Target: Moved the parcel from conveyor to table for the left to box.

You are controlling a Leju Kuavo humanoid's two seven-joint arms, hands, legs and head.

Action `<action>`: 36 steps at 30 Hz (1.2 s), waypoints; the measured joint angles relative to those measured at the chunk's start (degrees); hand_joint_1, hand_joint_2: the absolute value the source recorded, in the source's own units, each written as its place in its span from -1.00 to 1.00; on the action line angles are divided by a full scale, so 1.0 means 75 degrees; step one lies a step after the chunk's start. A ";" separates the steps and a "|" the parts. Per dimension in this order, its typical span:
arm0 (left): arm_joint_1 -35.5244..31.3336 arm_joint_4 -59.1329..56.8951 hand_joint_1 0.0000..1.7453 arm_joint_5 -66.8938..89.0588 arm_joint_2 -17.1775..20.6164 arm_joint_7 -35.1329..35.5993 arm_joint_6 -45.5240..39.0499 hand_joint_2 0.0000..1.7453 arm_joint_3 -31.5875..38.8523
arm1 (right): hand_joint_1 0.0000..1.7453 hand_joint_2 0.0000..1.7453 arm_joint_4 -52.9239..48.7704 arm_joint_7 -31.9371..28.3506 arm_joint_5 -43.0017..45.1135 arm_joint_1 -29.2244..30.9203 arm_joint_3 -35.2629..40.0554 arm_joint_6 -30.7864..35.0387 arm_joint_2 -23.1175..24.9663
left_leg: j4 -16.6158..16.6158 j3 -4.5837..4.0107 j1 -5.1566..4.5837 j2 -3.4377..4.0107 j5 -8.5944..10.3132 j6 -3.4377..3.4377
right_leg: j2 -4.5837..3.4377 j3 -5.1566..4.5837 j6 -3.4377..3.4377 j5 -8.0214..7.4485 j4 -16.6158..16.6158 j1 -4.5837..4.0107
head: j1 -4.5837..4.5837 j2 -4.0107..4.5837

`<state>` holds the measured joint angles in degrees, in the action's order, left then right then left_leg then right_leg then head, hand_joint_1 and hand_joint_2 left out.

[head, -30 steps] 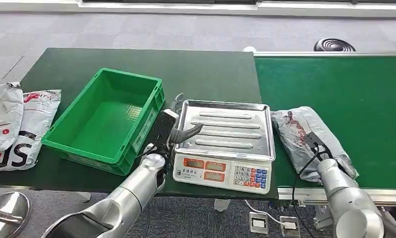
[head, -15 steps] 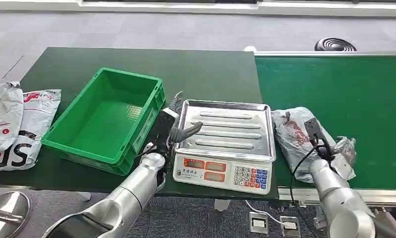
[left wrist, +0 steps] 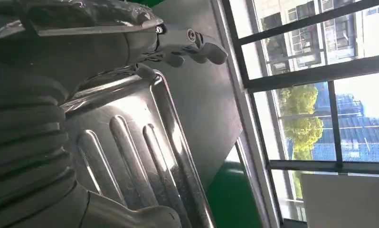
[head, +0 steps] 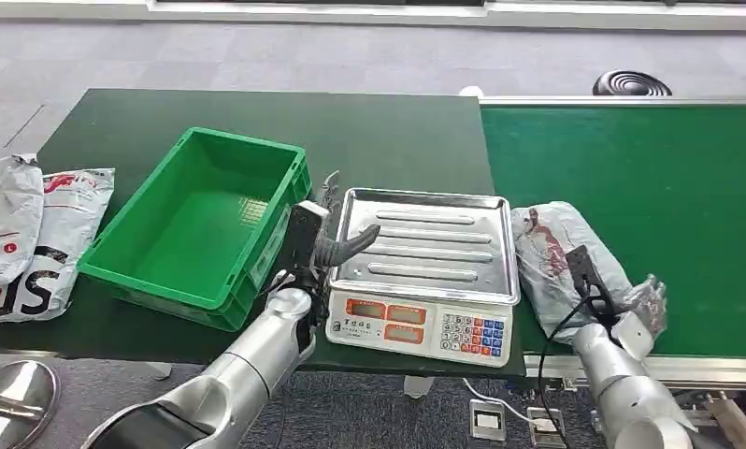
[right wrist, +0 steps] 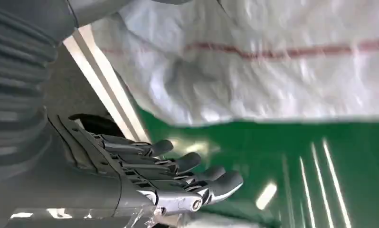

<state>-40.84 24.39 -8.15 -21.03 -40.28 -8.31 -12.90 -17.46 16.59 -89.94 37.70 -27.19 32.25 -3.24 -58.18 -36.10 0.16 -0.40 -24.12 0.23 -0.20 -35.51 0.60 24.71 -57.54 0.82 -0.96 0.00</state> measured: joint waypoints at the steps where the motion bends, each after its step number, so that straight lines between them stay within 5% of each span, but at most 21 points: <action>1: 0.0000 0.0000 -1.00 0.0003 0.0000 0.0000 0.0009 1.00 0.0000 | -1.00 1.00 0.0009 0.0053 0.0032 0.0000 0.0003 -0.0269 0.0017 | 0.0000 0.0000 0.0000 0.0000 0.0000 0.0000 | -0.0001 -0.0001 0.0000 0.0000 0.0000 0.0000 | 0.0000 0.0000; 26: 0.0000 0.0006 -1.00 0.0222 -0.0012 0.0000 0.0134 1.00 0.0000 | -1.00 1.00 0.0108 -0.0618 0.0972 -0.0062 -0.0111 -0.1399 0.0175 | 0.0000 0.0001 0.0001 0.0001 -0.0001 0.0000 | -0.0002 0.0000 -0.0001 0.0002 0.0000 -0.0001 | 0.0000 0.0000; 27: 0.0000 0.0009 -1.00 0.0268 -0.0012 0.0000 0.0149 1.00 0.0000 | 1.00 1.00 0.0108 -0.0812 0.1168 -0.0066 -0.0204 -0.1593 0.0181 | 0.0000 0.0001 0.0001 0.0002 -0.0001 0.0000 | -0.0003 0.0000 -0.0001 0.0002 0.0000 -0.0001 | 0.0000 0.0000; 36: 0.0042 0.0119 -1.00 0.0446 0.0015 0.0000 0.0239 1.00 0.0012 | 1.00 1.00 0.0105 -0.1497 0.1437 0.0003 -0.0513 -0.2470 0.0233 | 0.0000 0.0023 0.0006 0.0050 -0.0014 0.0011 | -0.0048 0.0006 -0.0007 -0.0005 0.0001 -0.0006 | 0.0000 0.0000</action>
<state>-40.52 25.29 -4.81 -20.92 -40.28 -6.51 -12.81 -16.68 5.36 -79.17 37.72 -31.04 13.73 -1.49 -58.18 -35.92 0.21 -0.03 -24.23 0.31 -0.56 -35.47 0.54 24.67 -57.54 0.78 -0.96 0.00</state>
